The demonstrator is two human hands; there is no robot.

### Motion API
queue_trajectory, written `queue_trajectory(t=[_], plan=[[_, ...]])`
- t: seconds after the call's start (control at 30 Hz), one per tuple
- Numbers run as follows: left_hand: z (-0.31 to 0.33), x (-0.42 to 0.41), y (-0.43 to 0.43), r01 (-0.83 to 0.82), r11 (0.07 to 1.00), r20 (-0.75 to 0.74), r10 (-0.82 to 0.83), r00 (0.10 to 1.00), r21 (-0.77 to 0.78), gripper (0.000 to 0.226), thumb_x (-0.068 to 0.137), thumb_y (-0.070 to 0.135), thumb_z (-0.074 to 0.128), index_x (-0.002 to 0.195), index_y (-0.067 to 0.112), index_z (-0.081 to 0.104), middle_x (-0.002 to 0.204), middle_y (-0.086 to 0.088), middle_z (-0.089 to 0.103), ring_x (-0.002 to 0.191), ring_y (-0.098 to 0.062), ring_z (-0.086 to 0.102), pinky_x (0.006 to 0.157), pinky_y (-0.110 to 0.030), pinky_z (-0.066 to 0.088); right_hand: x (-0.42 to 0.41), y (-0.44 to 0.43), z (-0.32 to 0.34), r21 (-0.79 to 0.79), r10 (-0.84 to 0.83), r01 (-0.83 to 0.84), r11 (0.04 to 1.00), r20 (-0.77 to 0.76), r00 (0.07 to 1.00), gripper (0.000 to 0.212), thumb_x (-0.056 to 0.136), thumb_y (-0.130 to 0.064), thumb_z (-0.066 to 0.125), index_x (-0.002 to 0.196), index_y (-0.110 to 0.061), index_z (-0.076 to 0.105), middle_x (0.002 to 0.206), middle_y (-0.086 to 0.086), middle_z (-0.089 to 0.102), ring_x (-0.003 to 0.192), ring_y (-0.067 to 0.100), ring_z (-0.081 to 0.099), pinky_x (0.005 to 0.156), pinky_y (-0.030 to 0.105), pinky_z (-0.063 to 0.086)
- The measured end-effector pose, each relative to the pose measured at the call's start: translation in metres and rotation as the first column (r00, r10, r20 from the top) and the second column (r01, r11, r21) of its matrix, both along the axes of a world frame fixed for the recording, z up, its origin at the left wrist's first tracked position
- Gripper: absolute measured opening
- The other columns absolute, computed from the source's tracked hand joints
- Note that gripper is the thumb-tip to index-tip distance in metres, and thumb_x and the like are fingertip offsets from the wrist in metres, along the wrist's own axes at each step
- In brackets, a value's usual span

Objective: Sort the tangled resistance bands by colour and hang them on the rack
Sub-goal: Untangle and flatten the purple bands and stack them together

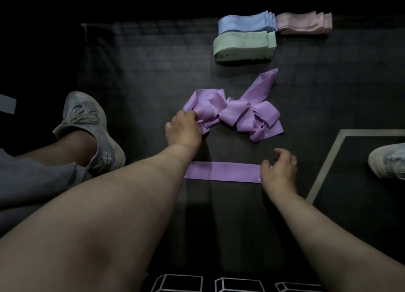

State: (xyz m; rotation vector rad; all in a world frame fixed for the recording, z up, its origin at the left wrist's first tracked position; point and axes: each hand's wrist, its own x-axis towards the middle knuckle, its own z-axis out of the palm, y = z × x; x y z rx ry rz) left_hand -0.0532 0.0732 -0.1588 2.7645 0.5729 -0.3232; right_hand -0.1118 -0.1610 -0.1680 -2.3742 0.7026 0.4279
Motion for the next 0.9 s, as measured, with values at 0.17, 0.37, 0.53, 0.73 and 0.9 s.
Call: queue_trajectory(t=[0.17,0.37,0.53,0.73,0.9], plan=[[0.026,0.013,0.006,0.041,0.999,0.100,-0.040,0.994,-0.011,0.026,0.098,0.034,0.050,0.111,0.020,0.068,0.119,-0.009,0.059,0.112,-0.032,0.056,0.089,-0.038,0.038,-0.005,-0.002,0.011,0.021,0.067,-0.068,0.997,0.068,0.995,0.040,0.094,-0.015,0.060,0.133,-0.012,0.052,0.138,0.014,0.045,0.120,0.033,0.052,0.103,0.046,0.045],[0.093,0.034,0.013,0.025,0.967,0.244,0.039,0.969,-0.254,0.025,0.097,0.037,0.053,0.105,0.017,0.066,0.117,-0.008,0.064,0.108,-0.033,0.060,0.093,-0.041,0.048,0.016,0.009,0.060,0.114,-0.001,-0.010,0.993,0.094,0.996,0.034,0.100,-0.018,0.052,0.132,-0.010,0.052,0.139,0.015,0.044,0.119,0.030,0.054,0.101,0.037,0.042],[0.173,0.046,0.008,0.189,0.904,0.352,-0.046,0.935,-0.384,0.018,0.100,0.034,0.055,0.104,0.019,0.062,0.092,0.002,0.065,0.090,-0.024,0.063,0.077,-0.028,0.048,0.044,0.020,0.123,0.331,-0.026,-0.033,0.943,0.173,0.985,0.027,0.102,-0.020,0.049,0.126,-0.009,0.053,0.125,0.016,0.060,0.102,0.026,0.060,0.081,0.034,0.051],[0.296,0.032,-0.007,0.513,0.781,0.473,-0.323,0.820,-0.357,0.011,0.099,0.028,0.062,0.090,0.022,0.060,0.077,0.003,0.060,0.071,-0.012,0.057,0.069,-0.031,0.053,0.056,0.038,0.225,0.510,0.208,-0.393,0.765,0.381,0.901,0.050,0.094,-0.018,0.069,0.139,-0.012,0.049,0.130,0.007,0.058,0.114,0.013,0.056,0.093,0.025,0.044],[0.382,-0.009,-0.017,0.709,0.673,0.536,-0.527,0.659,-0.211,0.013,0.099,0.021,0.063,0.090,0.011,0.064,0.078,0.004,0.061,0.065,-0.001,0.052,0.060,-0.017,0.042,0.048,0.039,0.332,0.348,0.402,-0.682,0.643,0.605,0.687,0.051,0.085,-0.016,0.076,0.129,-0.029,0.055,0.123,-0.010,0.065,0.116,0.001,0.058,0.101,0.025,0.045]])
